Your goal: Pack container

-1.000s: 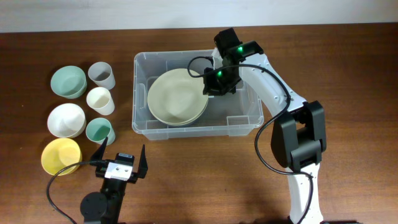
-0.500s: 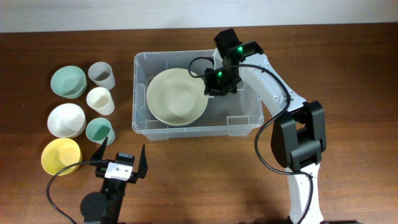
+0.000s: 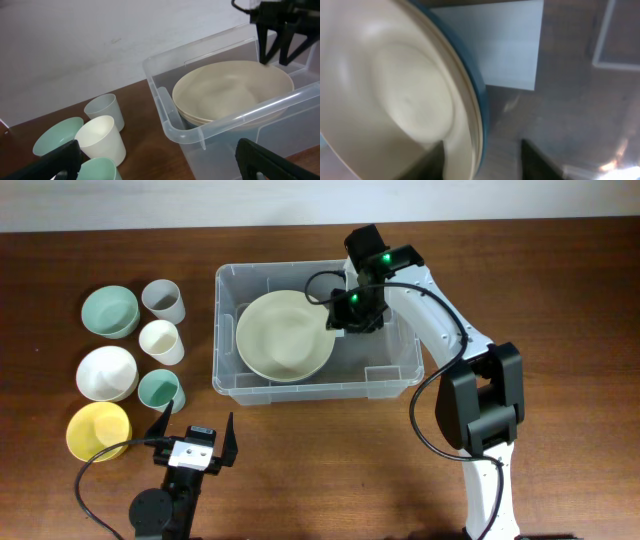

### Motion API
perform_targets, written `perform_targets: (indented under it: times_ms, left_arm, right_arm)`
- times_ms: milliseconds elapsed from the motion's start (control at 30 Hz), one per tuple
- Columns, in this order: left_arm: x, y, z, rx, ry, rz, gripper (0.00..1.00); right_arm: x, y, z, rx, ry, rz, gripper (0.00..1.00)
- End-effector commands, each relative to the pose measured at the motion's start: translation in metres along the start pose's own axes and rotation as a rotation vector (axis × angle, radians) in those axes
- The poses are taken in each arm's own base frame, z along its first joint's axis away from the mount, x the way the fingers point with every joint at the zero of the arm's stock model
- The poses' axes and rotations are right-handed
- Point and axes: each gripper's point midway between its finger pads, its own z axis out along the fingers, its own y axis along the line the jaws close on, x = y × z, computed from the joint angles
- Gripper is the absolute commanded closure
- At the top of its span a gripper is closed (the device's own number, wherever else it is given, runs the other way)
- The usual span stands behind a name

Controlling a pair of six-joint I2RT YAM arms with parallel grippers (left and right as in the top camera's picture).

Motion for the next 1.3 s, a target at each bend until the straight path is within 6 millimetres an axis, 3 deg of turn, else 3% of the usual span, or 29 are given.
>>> perform_targets:
  times_ms: [0, 67, 300, 367, 500, 567, 767, 867, 967, 1167, 1267]
  left_arm:
    - [0.001, 0.000, 0.000, 0.002, 0.000, 0.004, 0.00]
    - [0.001, 0.000, 0.000, 0.002, 0.000, 0.004, 0.00]
    - [0.001, 0.000, 0.000, 0.002, 0.000, 0.005, 0.00]
    - [0.001, 0.000, 0.000, 0.002, 0.000, 0.004, 0.00]
    - [0.001, 0.000, 0.000, 0.002, 0.000, 0.005, 0.00]
    - [0.001, 0.000, 0.000, 0.002, 0.000, 0.004, 0.00]
    - [0.001, 0.000, 0.000, 0.002, 0.000, 0.004, 0.00]
    - [0.001, 0.000, 0.000, 0.002, 0.000, 0.004, 0.00]
    - [0.001, 0.000, 0.000, 0.002, 0.000, 0.004, 0.00]
    - [0.001, 0.000, 0.000, 0.002, 0.000, 0.004, 0.00]
    - [0.001, 0.000, 0.000, 0.002, 0.000, 0.004, 0.00]
  right_arm:
    - [-0.022, 0.016, -0.039, 0.024, -0.112, -0.104, 0.28]
    - [-0.030, 0.016, -0.064, 0.068, -0.167, -0.115, 0.18]
    - [-0.051, 0.005, -0.183, 0.133, -0.366, -0.082, 0.05]
    - [-0.051, -0.012, -0.218, 0.185, -0.420, -0.044, 0.01]
    - [-0.034, -0.070, -0.285, 0.323, -0.491, 0.084, 0.01]
    - [-0.023, -0.095, -0.308, 0.344, -0.502, 0.147, 0.01]
    - [-0.008, -0.131, -0.357, 0.255, -0.575, 0.215, 0.01]
    - [0.009, -0.151, -0.370, 0.285, -0.572, 0.243, 0.01]
    - [0.038, -0.173, -0.366, 0.340, -0.492, 0.273, 0.01]
    - [0.123, -0.230, -0.329, 0.463, -0.246, 0.469, 0.01]
    - [0.142, -0.254, -0.308, 0.440, -0.187, 0.554, 0.01]
